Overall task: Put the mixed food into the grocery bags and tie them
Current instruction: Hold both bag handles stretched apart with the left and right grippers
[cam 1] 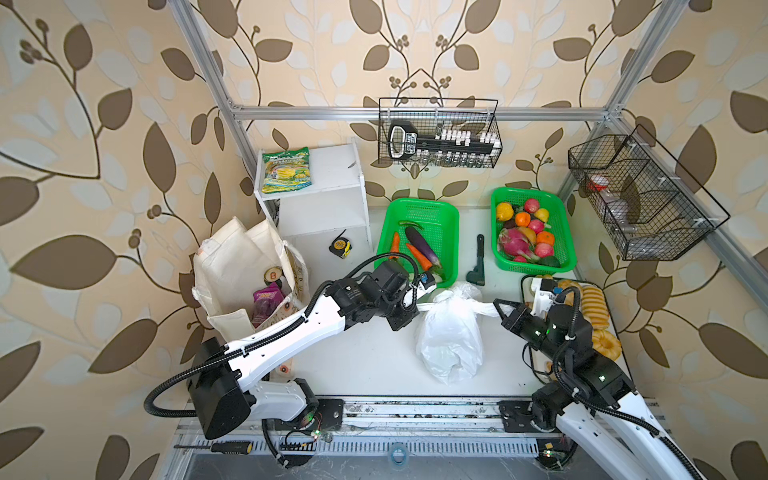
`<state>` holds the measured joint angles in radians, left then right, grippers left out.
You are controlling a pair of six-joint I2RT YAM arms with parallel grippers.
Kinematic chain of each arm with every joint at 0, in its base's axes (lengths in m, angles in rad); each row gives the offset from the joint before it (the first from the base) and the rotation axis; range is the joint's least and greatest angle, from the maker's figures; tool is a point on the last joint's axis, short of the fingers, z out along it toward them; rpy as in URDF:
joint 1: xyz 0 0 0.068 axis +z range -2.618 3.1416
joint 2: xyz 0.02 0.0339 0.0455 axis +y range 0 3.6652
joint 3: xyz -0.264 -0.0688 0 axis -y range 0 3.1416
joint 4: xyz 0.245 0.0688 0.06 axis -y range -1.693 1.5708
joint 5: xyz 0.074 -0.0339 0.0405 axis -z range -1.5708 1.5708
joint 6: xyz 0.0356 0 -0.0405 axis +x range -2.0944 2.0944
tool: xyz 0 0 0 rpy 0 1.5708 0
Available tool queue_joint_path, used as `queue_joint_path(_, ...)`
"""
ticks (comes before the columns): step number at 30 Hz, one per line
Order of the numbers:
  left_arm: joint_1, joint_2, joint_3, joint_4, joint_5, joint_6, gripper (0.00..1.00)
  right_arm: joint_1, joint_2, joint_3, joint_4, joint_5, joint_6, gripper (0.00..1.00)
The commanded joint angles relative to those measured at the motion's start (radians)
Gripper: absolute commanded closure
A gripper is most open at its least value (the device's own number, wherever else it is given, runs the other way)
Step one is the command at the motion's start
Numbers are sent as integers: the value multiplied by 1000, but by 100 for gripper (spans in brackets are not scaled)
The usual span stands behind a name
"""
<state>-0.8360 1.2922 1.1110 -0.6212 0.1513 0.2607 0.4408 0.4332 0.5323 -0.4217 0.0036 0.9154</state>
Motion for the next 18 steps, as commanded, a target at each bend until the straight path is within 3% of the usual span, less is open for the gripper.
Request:
queue_joint_path(1, 11, -38, 43, -77, 25, -2, 100, -3, 7, 18, -8, 59, -54, 100)
queue_joint_path(6, 29, -177, -25, -39, -102, -86, 100, -3, 80, 140, -93, 196, -218, 100)
queue_joint_path(9, 58, -235, -83, -40, -117, -159, 100, -2, 124, 130, -129, 266, -271, 100)
queue_joint_path(18, 70, -237, -320, 5, -145, -570, 100, -11, 128, -129, -79, 299, -170, 100)
